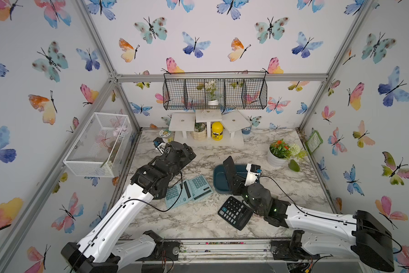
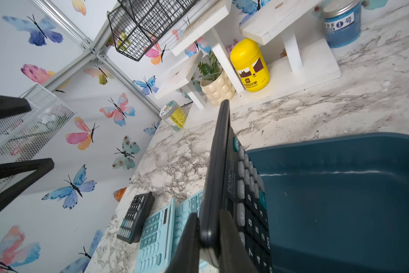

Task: Put the calculator in the storage box
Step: Place the calculator in the storage box.

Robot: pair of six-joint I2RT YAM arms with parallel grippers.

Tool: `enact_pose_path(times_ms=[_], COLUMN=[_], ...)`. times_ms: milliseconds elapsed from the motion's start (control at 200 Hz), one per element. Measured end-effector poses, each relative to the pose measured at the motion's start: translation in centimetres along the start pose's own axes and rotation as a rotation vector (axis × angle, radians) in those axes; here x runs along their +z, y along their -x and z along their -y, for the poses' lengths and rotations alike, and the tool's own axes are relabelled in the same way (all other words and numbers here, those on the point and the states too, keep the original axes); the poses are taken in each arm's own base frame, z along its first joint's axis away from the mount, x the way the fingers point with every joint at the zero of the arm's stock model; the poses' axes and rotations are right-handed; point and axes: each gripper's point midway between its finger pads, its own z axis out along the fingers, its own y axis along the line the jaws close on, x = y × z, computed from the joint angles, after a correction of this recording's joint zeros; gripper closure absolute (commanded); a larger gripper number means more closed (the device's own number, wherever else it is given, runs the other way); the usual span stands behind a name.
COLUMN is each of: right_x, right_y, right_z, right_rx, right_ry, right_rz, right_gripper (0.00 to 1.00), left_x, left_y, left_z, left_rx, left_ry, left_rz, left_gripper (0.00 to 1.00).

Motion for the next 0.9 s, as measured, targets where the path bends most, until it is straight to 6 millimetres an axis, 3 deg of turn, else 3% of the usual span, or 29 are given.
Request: enact_pose_path(times_ms=[190, 481, 711, 766, 901], right_x=[0.6, 2.2, 3.1, 3.3, 3.6], right_y=[0.8, -1.3, -2.8, -3.3, -4.4], right_z=[-0.1, 2.8, 3.8, 4.0, 4.6], right_rx=[0.05, 0.139, 0.212, 0.224, 0.246], right_ry=[-0.01, -0.069, -0.079, -0.082, -0.089], right_rz=[0.041, 0.057, 0.052, 0.046, 0.019], right_gripper=[0.98, 0.97, 0.97, 0.9, 0.6], left_x=[-0.1, 0.7, 1.2, 1.3, 1.5], left_y=[0.2, -0.6, -0.9, -1.0, -1.2], left_z=[0.0, -0.8, -1.1, -1.3, -1.5], left_rx=[0.009, 0.027, 0.031, 0.034, 0.038], left_ry=[-0.013, 0.006, 0.009, 0.012, 0.016], left_rz=[0.019, 0.008, 0.006, 0.005, 0.002], left_gripper=[0.01, 0.01, 0.01, 0.01, 0.01])
